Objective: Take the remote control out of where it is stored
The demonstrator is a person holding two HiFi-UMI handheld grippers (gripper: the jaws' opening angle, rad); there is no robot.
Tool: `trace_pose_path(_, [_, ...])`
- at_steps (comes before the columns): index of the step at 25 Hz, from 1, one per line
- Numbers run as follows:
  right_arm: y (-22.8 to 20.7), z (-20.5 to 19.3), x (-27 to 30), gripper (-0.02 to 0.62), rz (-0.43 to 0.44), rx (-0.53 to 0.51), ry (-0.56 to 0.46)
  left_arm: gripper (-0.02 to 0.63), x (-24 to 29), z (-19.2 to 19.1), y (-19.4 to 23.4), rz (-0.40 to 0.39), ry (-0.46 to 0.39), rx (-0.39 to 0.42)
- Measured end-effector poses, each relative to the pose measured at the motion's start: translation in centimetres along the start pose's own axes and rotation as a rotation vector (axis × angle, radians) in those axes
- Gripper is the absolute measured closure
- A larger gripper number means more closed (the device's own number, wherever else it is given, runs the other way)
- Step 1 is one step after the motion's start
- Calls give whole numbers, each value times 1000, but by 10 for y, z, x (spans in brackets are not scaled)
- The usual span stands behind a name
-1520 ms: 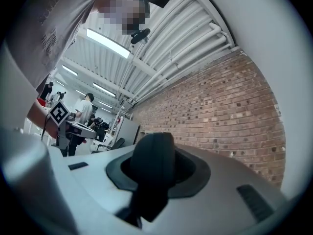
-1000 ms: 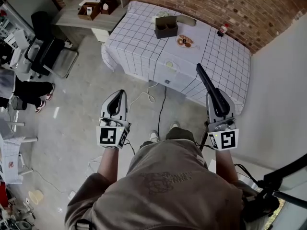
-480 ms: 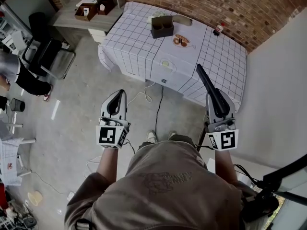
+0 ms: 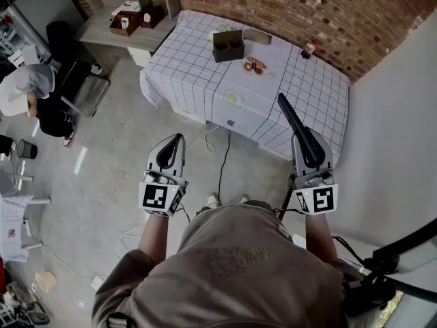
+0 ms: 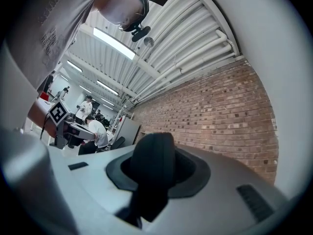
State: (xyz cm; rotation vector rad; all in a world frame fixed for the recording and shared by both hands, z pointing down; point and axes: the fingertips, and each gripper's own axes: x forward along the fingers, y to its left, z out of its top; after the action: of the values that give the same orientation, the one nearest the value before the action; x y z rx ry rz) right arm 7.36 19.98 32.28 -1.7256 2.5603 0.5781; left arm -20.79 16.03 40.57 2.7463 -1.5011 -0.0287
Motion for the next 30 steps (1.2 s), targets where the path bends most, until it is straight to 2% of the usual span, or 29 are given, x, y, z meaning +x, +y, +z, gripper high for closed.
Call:
trace_pose_path(6, [-18, 1, -7, 485, 4, 11, -17, 594, 7, 10, -21, 7, -5, 27])
trace_pose_path(14, [-29, 6, -22, 485, 14, 34, -52, 595, 10, 16, -41, 32, 5, 22])
trace_pose_path(21, [-34, 15, -36, 485, 12, 59, -89, 595, 11, 29, -62, 23, 6, 54])
trace_pose_path(30, [-32, 13, -51, 485, 22, 124, -102, 595, 8, 34, -82, 20, 1, 28])
